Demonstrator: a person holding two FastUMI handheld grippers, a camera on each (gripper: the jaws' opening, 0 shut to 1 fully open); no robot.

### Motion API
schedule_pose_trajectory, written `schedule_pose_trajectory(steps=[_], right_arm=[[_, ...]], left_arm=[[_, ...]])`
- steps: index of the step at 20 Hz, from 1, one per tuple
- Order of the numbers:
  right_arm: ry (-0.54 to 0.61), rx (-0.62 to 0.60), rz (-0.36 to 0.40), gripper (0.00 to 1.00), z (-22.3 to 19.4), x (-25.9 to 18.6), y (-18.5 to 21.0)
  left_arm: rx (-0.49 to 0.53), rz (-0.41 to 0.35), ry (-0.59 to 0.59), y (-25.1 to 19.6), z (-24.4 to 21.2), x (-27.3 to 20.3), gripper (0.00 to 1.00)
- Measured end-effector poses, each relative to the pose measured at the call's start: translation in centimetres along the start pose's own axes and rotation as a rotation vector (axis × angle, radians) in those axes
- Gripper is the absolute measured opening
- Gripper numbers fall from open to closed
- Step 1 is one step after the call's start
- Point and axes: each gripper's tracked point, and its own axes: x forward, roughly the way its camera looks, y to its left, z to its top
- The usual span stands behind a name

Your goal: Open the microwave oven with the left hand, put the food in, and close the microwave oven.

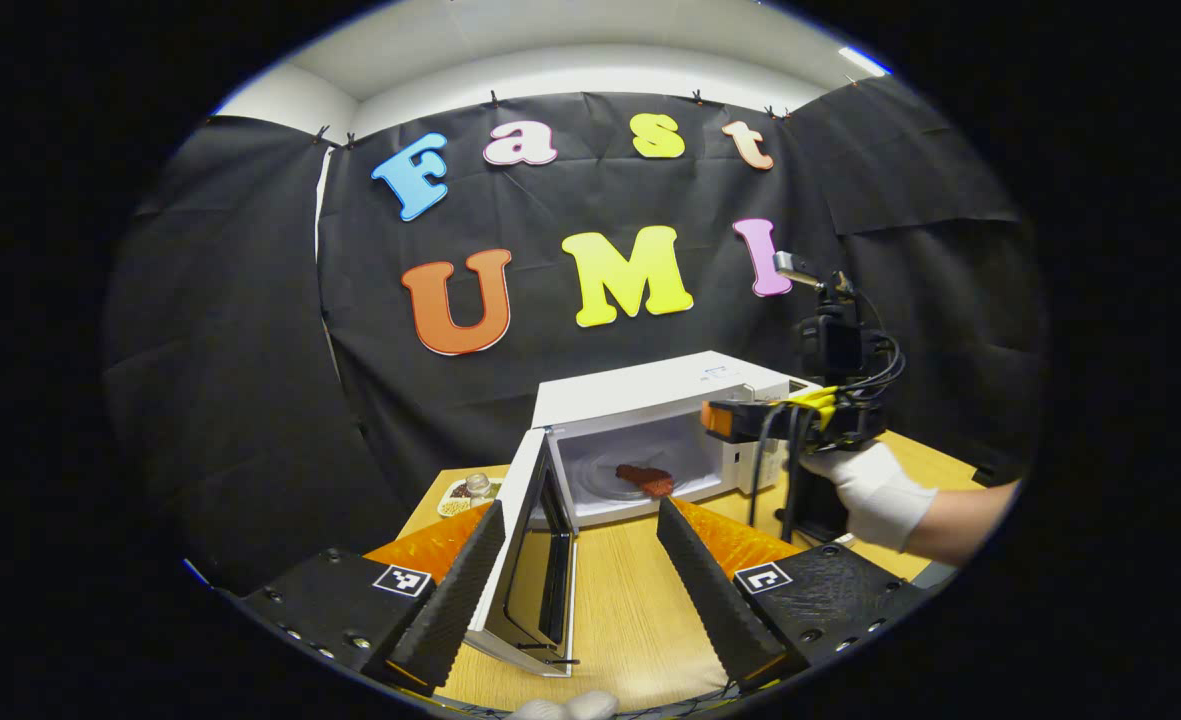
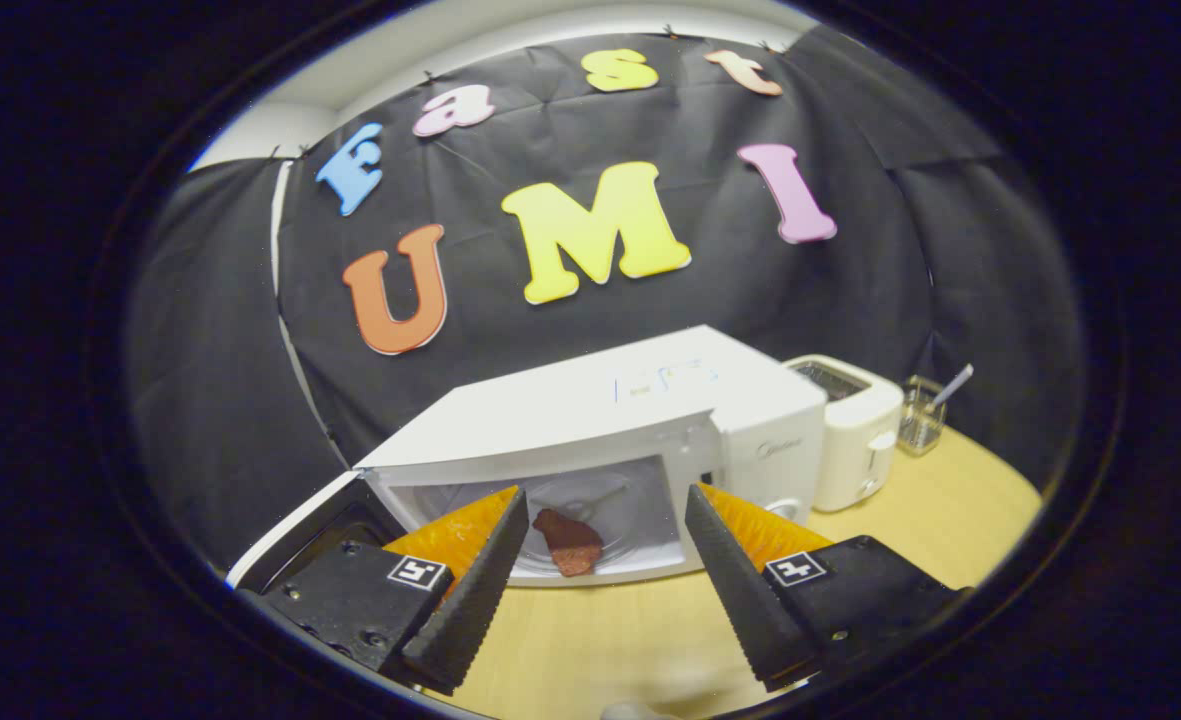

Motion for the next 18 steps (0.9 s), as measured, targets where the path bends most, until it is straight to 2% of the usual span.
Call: schedule_pose_trajectory(steps=[1,3,4,5,6,7,9,10,11,12,13,14,15,16,17,18], right_arm=[[-0.004,-0.031,0.013,1.0,1.6,-2.1,-0.4],[-0.011,-0.063,-0.008,1.0,4.7,-6.2,-2.1],[-0.009,-0.063,-0.005,0.9,6.0,-8.1,-2.5],[0.001,-0.049,0.003,1.0,6.8,-10.0,-2.7],[0.011,-0.032,0.005,1.0,7.4,-11.9,-3.1],[0.02,-0.01,0.004,0.9,7.6,-13.7,-3.5],[0.007,-0.011,0.01,0.9,8.4,-17.1,-4.0],[0.004,-0.032,-0.007,1.0,8.5,-18.4,-4.7],[0.01,-0.055,-0.014,0.89,8.1,-19.7,-5.1],[0.017,-0.078,-0.016,1.0,7.6,-21.0,-5.3],[0.015,-0.1,-0.021,1.0,7.5,-22.1,-5.5],[0.022,-0.128,-0.03,0.9,7.2,-23.0,-5.9],[0.03,-0.15,-0.044,1.0,6.7,-23.7,-6.4],[0.027,-0.153,-0.051,1.0,6.6,-24.3,-6.8],[0.03,-0.144,-0.052,0.91,6.4,-24.8,-6.8],[0.042,-0.135,-0.05,1.0,6.0,-25.1,-6.8]], left_arm=[[-0.003,-0.008,-0.012,0.2,0.6,-0.3,0.94],[-0.021,-0.024,-0.034,0.3,1.2,-0.6,0.94],[-0.033,-0.018,-0.03,0.6,1.1,-0.5,0.94],[-0.048,-0.014,-0.03,1.0,1.0,-0.6,0.94],[-0.061,-0.008,-0.032,1.2,1.2,-0.5,0.94],[-0.065,0.009,-0.039,1.7,1.1,-0.6,0.94],[-0.065,0.042,-0.04,2.3,0.6,-0.5,0.94],[-0.061,0.061,-0.042,2.6,0.5,-0.5,0.94],[-0.063,0.077,-0.037,3.0,0.2,-0.5,0.94],[-0.068,0.086,-0.037,3.0,0.0,-0.6,0.94],[-0.073,0.087,-0.041,3.0,0.1,-0.8,0.94],[-0.075,0.083,-0.043,2.9,0.3,-1.0,0.94],[-0.071,0.088,-0.045,3.0,0.3,-0.9,0.84],[-0.069,0.082,-0.052,3.1,0.5,-1.0,0.92],[-0.067,0.089,-0.058,3.2,0.5,-1.1,0.74],[-0.068,0.095,-0.05,3.5,0.3,-1.0,0.56]])
